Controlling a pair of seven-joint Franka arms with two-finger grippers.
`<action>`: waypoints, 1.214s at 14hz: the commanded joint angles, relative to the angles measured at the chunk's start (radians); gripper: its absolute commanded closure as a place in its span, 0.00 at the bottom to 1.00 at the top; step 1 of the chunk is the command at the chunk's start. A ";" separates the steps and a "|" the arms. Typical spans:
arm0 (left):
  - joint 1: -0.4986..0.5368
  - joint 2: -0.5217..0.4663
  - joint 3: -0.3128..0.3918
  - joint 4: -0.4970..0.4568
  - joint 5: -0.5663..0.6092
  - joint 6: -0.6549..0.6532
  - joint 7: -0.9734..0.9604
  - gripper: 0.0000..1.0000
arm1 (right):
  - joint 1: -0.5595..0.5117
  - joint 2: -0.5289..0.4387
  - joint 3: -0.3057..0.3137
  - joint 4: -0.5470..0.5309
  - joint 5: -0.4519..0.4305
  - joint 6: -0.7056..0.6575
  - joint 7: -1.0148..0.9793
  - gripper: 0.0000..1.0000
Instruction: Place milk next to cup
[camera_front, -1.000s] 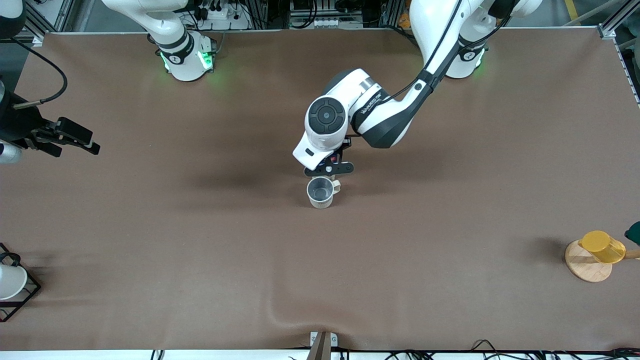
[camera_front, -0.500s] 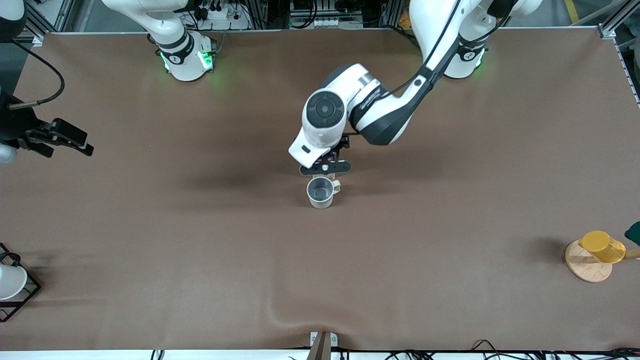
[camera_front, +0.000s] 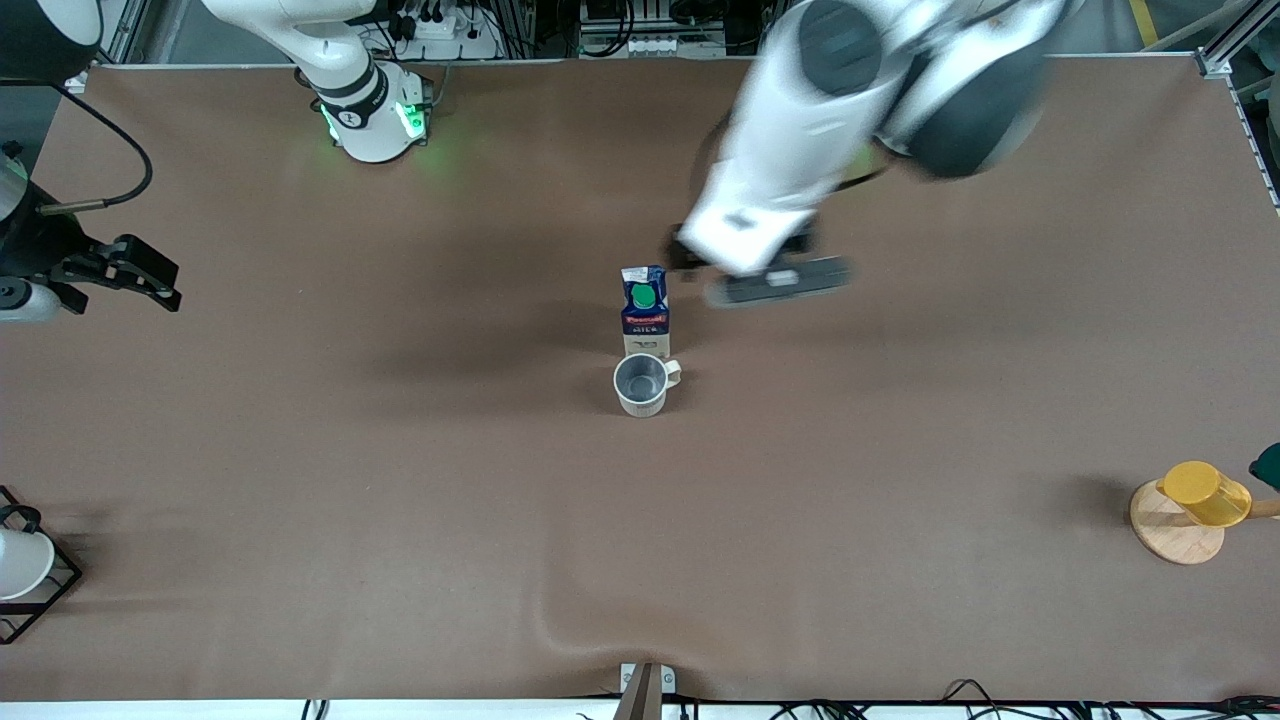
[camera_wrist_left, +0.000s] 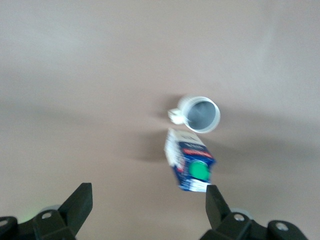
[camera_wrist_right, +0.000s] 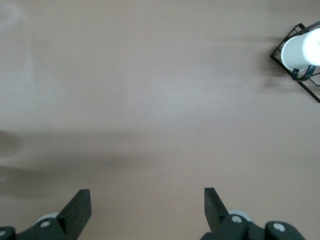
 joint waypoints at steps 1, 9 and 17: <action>0.151 -0.086 -0.008 -0.048 0.019 -0.051 0.081 0.00 | -0.018 -0.016 -0.005 -0.010 0.021 0.003 0.001 0.00; 0.343 -0.161 -0.006 -0.068 0.095 -0.148 0.442 0.00 | -0.041 -0.010 -0.005 0.004 0.022 0.000 -0.001 0.00; 0.346 -0.261 0.124 -0.191 0.092 -0.137 0.624 0.00 | -0.042 -0.008 -0.005 0.008 0.022 -0.003 -0.001 0.00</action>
